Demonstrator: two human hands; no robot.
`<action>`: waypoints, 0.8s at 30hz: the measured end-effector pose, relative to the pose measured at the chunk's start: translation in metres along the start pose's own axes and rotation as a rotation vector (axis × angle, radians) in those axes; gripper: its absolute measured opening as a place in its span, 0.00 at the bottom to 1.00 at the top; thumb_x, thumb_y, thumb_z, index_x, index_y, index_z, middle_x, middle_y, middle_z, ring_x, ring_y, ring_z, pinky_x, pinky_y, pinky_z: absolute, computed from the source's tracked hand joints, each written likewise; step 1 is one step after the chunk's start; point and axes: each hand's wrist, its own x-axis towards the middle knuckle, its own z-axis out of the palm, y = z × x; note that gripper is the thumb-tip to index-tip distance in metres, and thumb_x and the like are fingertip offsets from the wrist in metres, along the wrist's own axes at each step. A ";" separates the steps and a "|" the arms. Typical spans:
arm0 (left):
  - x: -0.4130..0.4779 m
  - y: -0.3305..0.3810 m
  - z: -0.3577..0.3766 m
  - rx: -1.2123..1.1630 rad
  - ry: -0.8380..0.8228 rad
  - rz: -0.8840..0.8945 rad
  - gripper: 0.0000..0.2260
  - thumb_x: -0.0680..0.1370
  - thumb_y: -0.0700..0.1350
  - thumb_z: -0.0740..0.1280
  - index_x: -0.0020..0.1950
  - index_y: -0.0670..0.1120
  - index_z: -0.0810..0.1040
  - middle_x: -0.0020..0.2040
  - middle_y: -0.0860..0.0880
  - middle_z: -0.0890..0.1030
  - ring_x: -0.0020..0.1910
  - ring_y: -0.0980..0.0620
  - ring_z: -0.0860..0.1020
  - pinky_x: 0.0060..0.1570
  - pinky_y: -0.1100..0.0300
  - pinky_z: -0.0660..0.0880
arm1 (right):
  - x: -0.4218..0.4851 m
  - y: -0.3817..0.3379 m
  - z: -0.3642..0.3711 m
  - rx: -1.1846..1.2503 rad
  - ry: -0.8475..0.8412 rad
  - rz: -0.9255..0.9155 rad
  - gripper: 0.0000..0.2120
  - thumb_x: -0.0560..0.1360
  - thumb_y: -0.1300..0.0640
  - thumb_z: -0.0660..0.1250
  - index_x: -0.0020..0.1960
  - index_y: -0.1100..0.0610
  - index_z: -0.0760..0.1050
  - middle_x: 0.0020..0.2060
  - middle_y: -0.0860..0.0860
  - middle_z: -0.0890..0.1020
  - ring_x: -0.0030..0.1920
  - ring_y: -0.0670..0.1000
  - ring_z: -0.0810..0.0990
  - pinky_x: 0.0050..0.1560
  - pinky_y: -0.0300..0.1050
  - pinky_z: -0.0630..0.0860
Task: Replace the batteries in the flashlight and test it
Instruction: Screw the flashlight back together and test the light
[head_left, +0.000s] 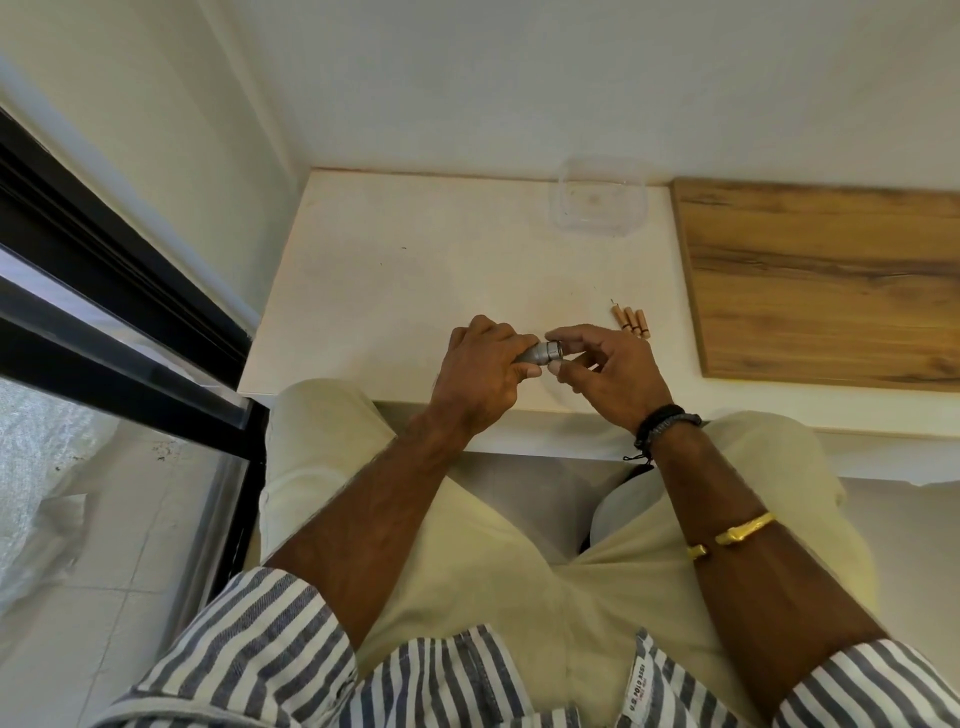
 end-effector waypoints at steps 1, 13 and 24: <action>0.000 0.000 0.000 -0.003 0.003 0.003 0.14 0.81 0.51 0.63 0.64 0.48 0.78 0.53 0.50 0.81 0.54 0.49 0.70 0.55 0.56 0.63 | 0.000 -0.001 0.000 0.006 0.008 0.011 0.12 0.77 0.54 0.74 0.60 0.50 0.82 0.46 0.47 0.86 0.39 0.45 0.85 0.45 0.45 0.84; -0.001 -0.001 0.000 -0.030 0.014 0.019 0.13 0.81 0.50 0.64 0.63 0.47 0.78 0.53 0.49 0.82 0.55 0.48 0.71 0.55 0.55 0.64 | -0.002 -0.006 0.002 0.004 0.002 0.049 0.16 0.77 0.45 0.71 0.61 0.51 0.80 0.49 0.46 0.84 0.41 0.44 0.84 0.42 0.38 0.82; -0.001 0.000 0.001 -0.008 0.006 0.034 0.14 0.81 0.51 0.63 0.63 0.48 0.78 0.53 0.48 0.82 0.54 0.48 0.72 0.55 0.54 0.65 | -0.002 -0.004 0.001 -0.018 0.024 0.058 0.13 0.80 0.46 0.68 0.53 0.56 0.83 0.37 0.48 0.85 0.33 0.43 0.83 0.40 0.42 0.83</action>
